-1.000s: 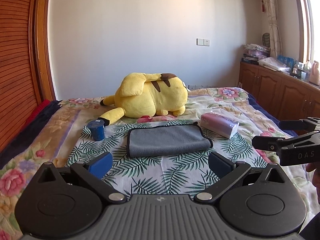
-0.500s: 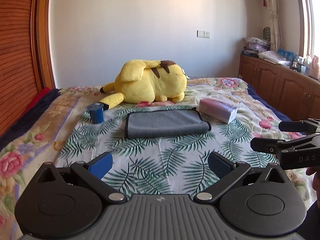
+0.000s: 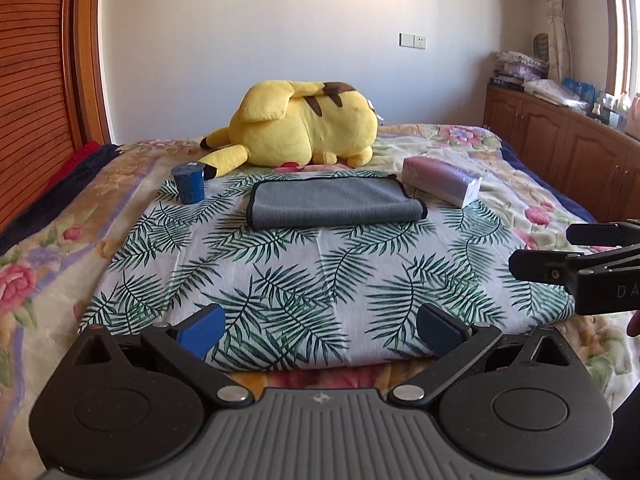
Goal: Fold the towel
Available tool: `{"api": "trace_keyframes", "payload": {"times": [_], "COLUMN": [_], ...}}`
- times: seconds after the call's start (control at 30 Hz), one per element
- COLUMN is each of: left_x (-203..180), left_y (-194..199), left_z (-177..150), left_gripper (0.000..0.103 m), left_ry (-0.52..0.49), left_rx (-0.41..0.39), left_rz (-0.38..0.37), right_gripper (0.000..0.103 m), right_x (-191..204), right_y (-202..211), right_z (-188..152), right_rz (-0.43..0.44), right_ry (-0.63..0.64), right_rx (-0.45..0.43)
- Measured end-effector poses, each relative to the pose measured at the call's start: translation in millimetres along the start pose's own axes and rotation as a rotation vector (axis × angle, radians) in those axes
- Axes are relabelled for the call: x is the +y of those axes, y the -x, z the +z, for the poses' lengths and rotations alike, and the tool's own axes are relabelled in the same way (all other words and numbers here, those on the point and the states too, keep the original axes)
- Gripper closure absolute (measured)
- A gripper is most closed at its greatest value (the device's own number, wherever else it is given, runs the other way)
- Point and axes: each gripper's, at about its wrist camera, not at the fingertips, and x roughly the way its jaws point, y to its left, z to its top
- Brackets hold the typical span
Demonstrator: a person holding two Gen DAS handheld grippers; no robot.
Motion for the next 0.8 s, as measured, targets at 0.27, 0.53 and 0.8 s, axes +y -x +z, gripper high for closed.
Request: {"api": "trace_keyframes", "payload": {"times": [0.27, 0.53, 0.8], "left_x": [3, 8, 5], "left_y": [-7, -3, 6], "left_z": [-11, -8, -6], "left_gripper": [0.016, 0.016, 0.016], "left_ry": [0.027, 0.055, 0.019], "left_rx": [0.012, -0.024, -0.076], "left_rz": [0.0, 0.0, 0.024], "right_gripper": [0.0, 0.0, 0.0], "right_x": [0, 0, -4], "right_y": [-3, -5, -3], "right_z": [-11, -14, -14], "right_rz": [0.021, 0.016, -0.019], "right_ry": [0.0, 0.007, -0.015], "right_rx": [0.013, 0.0, -0.025]}}
